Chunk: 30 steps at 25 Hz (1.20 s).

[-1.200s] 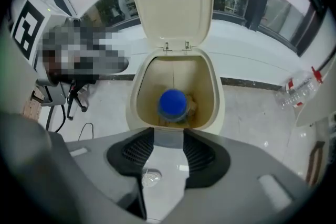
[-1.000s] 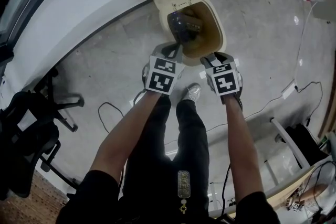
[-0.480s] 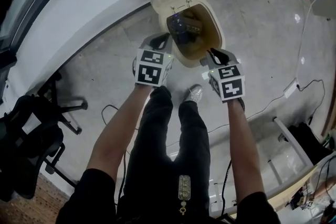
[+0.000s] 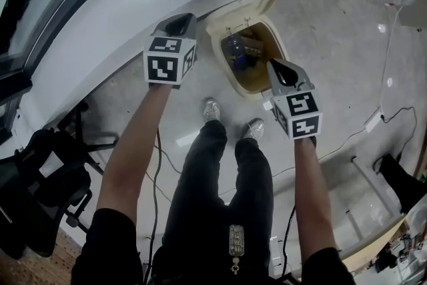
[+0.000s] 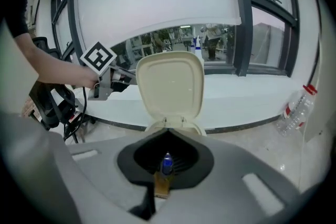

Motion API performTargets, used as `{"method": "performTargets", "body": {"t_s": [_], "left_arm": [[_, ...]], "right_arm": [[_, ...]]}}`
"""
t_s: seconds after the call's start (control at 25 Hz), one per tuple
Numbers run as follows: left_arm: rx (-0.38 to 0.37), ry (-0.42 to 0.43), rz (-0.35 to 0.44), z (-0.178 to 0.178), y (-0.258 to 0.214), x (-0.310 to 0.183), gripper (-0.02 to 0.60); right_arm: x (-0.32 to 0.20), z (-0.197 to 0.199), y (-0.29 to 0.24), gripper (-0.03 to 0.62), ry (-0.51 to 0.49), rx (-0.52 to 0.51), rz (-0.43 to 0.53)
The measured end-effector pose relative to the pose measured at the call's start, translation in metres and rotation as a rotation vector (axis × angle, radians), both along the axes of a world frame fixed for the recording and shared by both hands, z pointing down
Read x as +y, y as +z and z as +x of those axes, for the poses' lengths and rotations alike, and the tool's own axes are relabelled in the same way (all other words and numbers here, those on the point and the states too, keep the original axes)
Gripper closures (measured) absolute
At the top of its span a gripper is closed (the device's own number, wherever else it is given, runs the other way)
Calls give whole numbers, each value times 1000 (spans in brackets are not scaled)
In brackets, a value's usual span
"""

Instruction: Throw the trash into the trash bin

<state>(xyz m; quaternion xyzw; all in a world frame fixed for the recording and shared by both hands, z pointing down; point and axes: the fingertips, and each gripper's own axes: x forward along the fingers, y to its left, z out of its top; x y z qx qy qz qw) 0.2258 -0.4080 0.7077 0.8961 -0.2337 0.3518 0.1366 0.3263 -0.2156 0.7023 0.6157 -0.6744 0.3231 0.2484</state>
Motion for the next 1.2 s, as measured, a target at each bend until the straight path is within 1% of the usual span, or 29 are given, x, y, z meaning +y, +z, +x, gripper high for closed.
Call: {"method": "performTargets", "body": {"t_s": [0.12,0.24,0.36,0.44,0.52,0.6,0.72,0.84,0.92,1.08,1.2], "left_arm": [[55,86,19,28,-26,-9,580],[104,158,11,50,-44,-8,579],[129,198,-3,61,-52,-6,579],[134,217,-13,66,-51,-1,580],[136,236,-31,70,-48,9,580],[132,272,-56,75,-43,28,580],[114,347,-90,82,-30,67,580],[88,388,-124,84,-13,102,580],[67,402,-145,84,-1,121,580],[23,410,-164,82,21,150,580],[-7,408,-170,82,36,166,580]], "right_arm": [[0,-6,-7,592,1,-5,25],[5,-14,-10,592,25,-61,60],[9,-21,-18,592,29,-130,141],[14,-20,-22,592,43,-151,182],[21,-16,-22,592,77,-161,203],[29,-11,-21,592,106,-166,207],[39,-6,-22,592,127,-171,211],[49,-1,-21,592,134,-165,210],[57,3,-20,592,156,-175,213],[72,8,-19,592,203,-238,250],[85,11,-8,592,216,-262,234]]}}
